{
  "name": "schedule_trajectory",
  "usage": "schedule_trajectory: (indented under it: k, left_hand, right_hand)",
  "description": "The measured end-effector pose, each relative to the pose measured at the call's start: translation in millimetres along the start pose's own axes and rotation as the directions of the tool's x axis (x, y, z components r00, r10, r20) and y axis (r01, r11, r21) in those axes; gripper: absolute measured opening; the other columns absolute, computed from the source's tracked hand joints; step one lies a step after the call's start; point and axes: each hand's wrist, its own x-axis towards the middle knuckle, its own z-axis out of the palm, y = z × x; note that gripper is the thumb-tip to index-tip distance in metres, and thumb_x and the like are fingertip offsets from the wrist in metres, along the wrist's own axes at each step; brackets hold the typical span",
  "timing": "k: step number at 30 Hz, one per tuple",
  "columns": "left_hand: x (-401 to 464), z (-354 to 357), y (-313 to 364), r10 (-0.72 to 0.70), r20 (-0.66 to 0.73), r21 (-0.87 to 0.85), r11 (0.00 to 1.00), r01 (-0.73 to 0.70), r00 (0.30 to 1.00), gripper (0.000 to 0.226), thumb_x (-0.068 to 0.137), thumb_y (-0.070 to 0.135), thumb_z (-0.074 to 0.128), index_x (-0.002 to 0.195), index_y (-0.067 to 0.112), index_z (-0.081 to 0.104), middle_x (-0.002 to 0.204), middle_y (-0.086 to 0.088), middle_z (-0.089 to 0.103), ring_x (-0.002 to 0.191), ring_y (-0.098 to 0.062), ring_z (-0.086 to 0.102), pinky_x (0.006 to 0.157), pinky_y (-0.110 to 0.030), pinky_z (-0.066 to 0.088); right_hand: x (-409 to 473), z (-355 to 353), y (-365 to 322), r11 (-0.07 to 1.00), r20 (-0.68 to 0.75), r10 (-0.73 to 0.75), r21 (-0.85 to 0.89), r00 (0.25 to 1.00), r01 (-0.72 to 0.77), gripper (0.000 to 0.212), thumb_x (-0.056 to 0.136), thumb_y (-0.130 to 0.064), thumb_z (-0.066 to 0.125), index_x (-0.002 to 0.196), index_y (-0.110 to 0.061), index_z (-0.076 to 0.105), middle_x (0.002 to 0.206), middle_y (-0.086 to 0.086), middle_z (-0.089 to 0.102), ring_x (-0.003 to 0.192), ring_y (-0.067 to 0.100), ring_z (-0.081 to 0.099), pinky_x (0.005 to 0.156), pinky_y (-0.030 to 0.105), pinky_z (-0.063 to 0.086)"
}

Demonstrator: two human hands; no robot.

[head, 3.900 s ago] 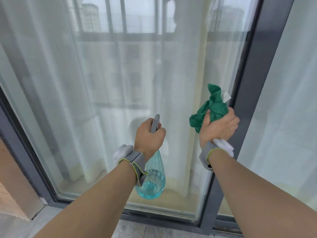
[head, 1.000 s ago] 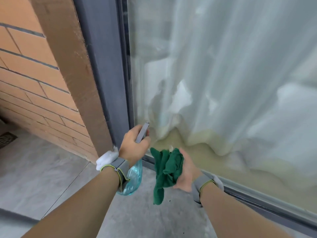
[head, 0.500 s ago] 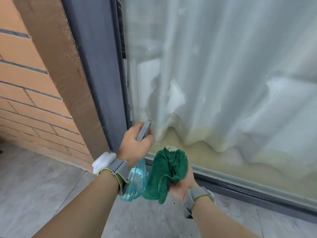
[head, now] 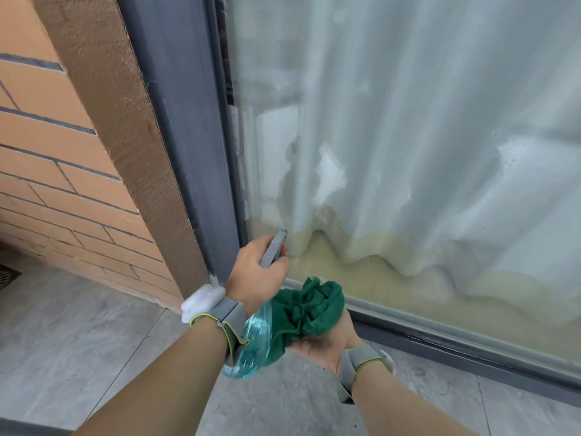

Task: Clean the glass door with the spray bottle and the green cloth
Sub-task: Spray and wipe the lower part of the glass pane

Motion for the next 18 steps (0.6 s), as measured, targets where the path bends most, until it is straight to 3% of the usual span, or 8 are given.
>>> schedule_trajectory:
  k: [4, 7, 9, 10, 14, 16, 18]
  left_hand:
    - [0, 5, 2, -0.004, 0.017, 0.029, 1.0, 0.004, 1.0, 0.016, 0.071, 0.024, 0.051, 0.08, 0.011, 0.057, 0.063, 0.002, 0.048, 0.056, -0.018, 0.04, 0.052, -0.034, 0.04]
    - [0, 7, -1, -0.022, 0.022, 0.079, 0.997, 0.021, 1.0, 0.015, 0.071, 0.023, 0.049, 0.078, 0.011, 0.056, 0.064, 0.0, 0.048, 0.056, -0.019, 0.04, 0.053, -0.032, 0.039]
    - [-1, 9, -1, -0.045, 0.024, 0.092, 0.995, 0.043, 0.999, 0.013, 0.073, 0.021, 0.049, 0.075, 0.009, 0.053, 0.063, 0.0, 0.046, 0.058, -0.02, 0.039, 0.054, -0.033, 0.036]
    - [-1, 10, -2, -0.06, 0.025, 0.094, 0.994, 0.058, 0.998, 0.012, 0.075, 0.018, 0.05, 0.074, 0.006, 0.052, 0.062, 0.0, 0.044, 0.058, -0.021, 0.038, 0.054, -0.032, 0.034]
    - [1, 8, -8, -0.082, 0.027, 0.142, 0.987, 0.078, 0.996, 0.012, 0.08, 0.011, 0.051, 0.069, 0.007, 0.047, 0.061, -0.002, 0.042, 0.059, -0.02, 0.034, 0.054, -0.031, 0.029]
    - [0, 3, -10, -0.08, 0.027, 0.135, 0.988, 0.076, 0.996, 0.013, 0.075, 0.019, 0.051, 0.074, 0.006, 0.051, 0.062, -0.001, 0.045, 0.059, -0.019, 0.037, 0.055, -0.032, 0.032]
    - [-1, -3, -14, -0.078, -0.005, 0.113, 0.99, 0.078, 0.997, 0.021, 0.071, 0.025, 0.05, 0.078, 0.006, 0.053, 0.062, 0.0, 0.045, 0.058, -0.017, 0.038, 0.055, -0.031, 0.034]
  right_hand:
    - [7, 4, 2, 0.992, -0.125, -0.119, 0.029, 0.985, 0.123, 0.063, 0.091, -0.052, 0.045, 0.131, -0.005, 0.056, 0.13, 0.024, 0.058, 0.124, 0.042, 0.051, 0.106, 0.055, 0.038]
    - [9, 0, 1, 0.999, -0.17, -0.036, -0.042, 0.985, 0.029, 0.065, 0.088, -0.06, 0.039, 0.126, -0.012, 0.061, 0.126, 0.023, 0.06, 0.13, 0.042, 0.043, 0.11, 0.061, 0.023]
    - [14, -8, 2, 0.999, -0.215, 0.01, -0.044, 0.977, -0.02, 0.066, 0.089, -0.06, 0.037, 0.134, -0.015, 0.054, 0.14, 0.023, 0.046, 0.139, 0.044, 0.027, 0.111, 0.067, 0.009]
    - [17, -10, 4, 1.0, -0.215, -0.01, -0.019, 0.977, 0.006, 0.065, 0.09, -0.056, 0.04, 0.139, -0.015, 0.049, 0.145, 0.023, 0.04, 0.139, 0.043, 0.027, 0.111, 0.067, 0.009]
    - [32, -6, 15, 0.956, -0.202, -0.17, 0.204, 0.965, 0.211, 0.052, 0.092, -0.042, 0.048, 0.133, -0.01, 0.055, 0.139, 0.021, 0.051, 0.128, 0.037, 0.047, 0.108, 0.054, 0.033]
    - [49, -2, 15, 0.901, -0.264, -0.239, 0.299, 0.934, 0.315, 0.047, 0.093, -0.045, 0.047, 0.125, -0.013, 0.058, 0.133, 0.015, 0.057, 0.113, 0.032, 0.056, 0.096, 0.045, 0.047]
    - [68, 7, 17, 0.852, -0.318, -0.241, 0.383, 0.917, 0.357, 0.056, 0.093, -0.054, 0.046, 0.135, -0.017, 0.052, 0.134, 0.009, 0.057, 0.111, 0.031, 0.057, 0.096, 0.044, 0.049]
